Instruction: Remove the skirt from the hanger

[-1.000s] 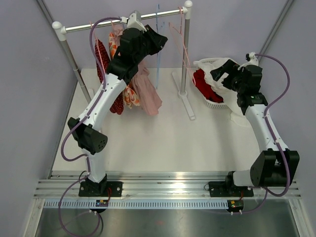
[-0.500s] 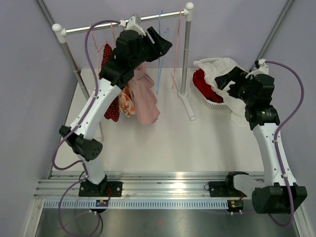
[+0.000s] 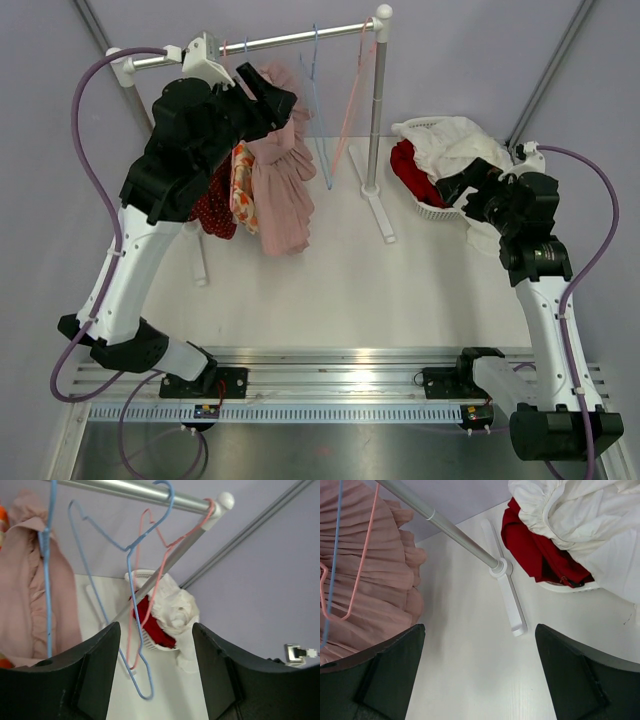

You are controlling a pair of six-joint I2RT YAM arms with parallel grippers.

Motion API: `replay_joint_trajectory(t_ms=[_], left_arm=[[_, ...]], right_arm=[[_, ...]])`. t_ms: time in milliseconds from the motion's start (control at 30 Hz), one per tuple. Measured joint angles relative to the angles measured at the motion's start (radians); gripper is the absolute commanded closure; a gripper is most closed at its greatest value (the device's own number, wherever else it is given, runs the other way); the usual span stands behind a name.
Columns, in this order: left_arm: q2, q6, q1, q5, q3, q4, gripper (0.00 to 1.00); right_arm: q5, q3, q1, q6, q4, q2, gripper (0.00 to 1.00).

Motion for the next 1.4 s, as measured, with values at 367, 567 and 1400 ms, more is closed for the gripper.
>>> replay_joint_trajectory(t_ms=[367,567,1400], left_arm=[[0.014,0.115,0.0,-0.182,-0.066,-0.117,0.4],[0.015,0.157,0.004,-0.235,-0.105,-0.121,0.4],[0.241,0.224,0.093,-0.177,0.006,-0.085,0.9]], right_arm=[[0.001,-0.031,0.0,-0.023,-0.035,-0.024,0.01],[0.001,-0.058,0.0,-0.026,-0.036,-0.03,0.01],[0.002,-0.101,0.0,-0.041,-0.035,-0.031,0.01]])
